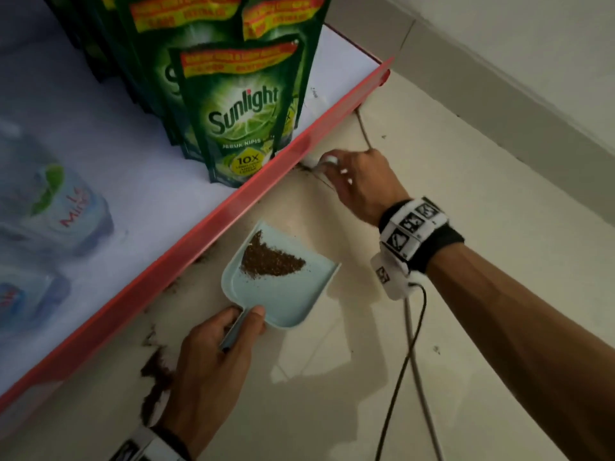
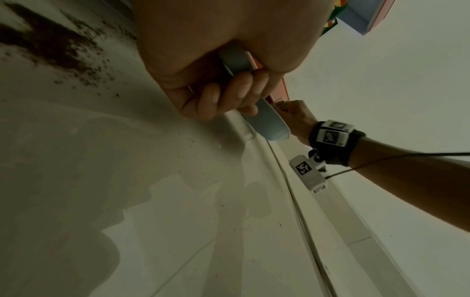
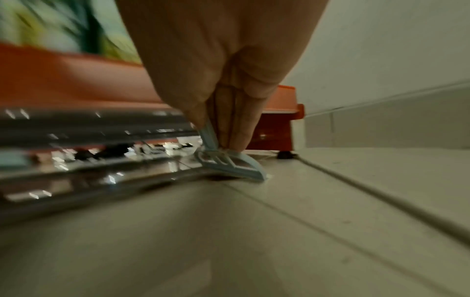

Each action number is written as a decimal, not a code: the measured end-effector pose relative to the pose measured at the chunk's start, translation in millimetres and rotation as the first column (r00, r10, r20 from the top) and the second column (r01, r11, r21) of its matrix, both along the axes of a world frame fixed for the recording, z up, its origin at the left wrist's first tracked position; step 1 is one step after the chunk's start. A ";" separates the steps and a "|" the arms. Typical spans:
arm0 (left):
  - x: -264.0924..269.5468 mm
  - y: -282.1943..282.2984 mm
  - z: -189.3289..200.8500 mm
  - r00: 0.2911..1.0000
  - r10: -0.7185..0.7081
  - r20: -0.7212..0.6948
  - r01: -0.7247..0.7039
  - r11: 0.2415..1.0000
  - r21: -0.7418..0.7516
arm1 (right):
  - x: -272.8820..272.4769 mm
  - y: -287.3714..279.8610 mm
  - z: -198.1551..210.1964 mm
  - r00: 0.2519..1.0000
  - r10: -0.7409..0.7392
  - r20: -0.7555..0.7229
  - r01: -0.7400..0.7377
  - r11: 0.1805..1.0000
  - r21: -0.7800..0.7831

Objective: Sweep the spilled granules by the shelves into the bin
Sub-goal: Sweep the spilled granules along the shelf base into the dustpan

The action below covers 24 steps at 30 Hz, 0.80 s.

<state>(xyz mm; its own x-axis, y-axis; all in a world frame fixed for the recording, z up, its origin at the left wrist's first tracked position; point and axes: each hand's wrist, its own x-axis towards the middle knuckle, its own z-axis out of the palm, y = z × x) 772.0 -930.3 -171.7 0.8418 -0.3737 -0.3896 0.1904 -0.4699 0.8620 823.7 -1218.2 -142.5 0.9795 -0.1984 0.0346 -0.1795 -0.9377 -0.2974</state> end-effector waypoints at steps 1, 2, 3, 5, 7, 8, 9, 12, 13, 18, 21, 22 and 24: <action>-2.6 -0.7 0.4 1.000 0.006 -0.005 -0.006 1.000 -0.005 | -5.9 9.2 3.2 0.999 0.049 0.009 -0.049 0.998 0.024; -6.3 0.2 0.0 1.000 0.013 -0.013 -0.013 1.000 -0.018 | -10.9 13.9 6.1 0.997 0.078 0.018 -0.079 0.996 0.033; -10.3 1.9 1.7 1.000 0.016 -0.022 -0.017 0.999 -0.031 | -15.3 15.9 9.9 0.996 0.085 0.036 -0.086 0.996 0.029; -15.0 7.9 7.2 0.999 0.012 -0.036 -0.013 0.999 -0.049 | -18.7 11.8 20.9 0.994 0.058 0.094 -0.056 0.998 -0.015; -18.2 13.5 10.1 1.000 0.011 -0.025 -0.012 0.999 -0.046 | -14.1 -2.5 26.5 0.993 -0.033 0.113 0.039 0.998 -0.051; -19.7 16.0 10.2 1.000 0.017 -0.021 -0.019 0.998 -0.054 | -9.2 -10.2 26.5 0.991 -0.096 0.095 0.103 0.992 -0.075; -20.4 18.0 10.3 0.999 0.023 -0.026 -0.025 0.998 -0.061 | -4.0 -16.4 25.4 0.986 -0.155 0.063 0.161 0.982 -0.104; -22.8 24.9 9.5 0.999 0.015 -0.035 -0.017 0.998 -0.054 | 2.5 -13.7 16.9 0.985 -0.168 -0.049 0.161 0.979 -0.124; -23.6 27.3 9.8 0.999 0.015 -0.030 -0.017 0.999 -0.050 | 0.2 -4.9 13.7 0.989 -0.129 -0.070 0.120 0.986 -0.114; -27.1 39.3 10.9 0.999 0.036 -0.034 -0.037 0.999 -0.023 | -30.0 64.4 9.2 0.995 0.086 -0.053 -0.085 0.996 0.022; -29.9 46.4 12.9 0.997 0.053 -0.047 -0.055 0.998 -0.030 | -43.6 83.8 16.2 0.995 0.102 0.010 -0.103 0.995 0.007; -30.7 48.5 13.9 0.997 0.060 -0.046 -0.062 0.998 -0.031 | -44.2 81.8 19.0 0.996 0.078 0.034 -0.077 0.997 -0.017; -32.2 52.6 15.4 0.997 0.067 -0.041 -0.068 0.997 -0.023 | -37.6 66.4 22.0 0.997 -0.019 0.071 0.025 0.996 -0.082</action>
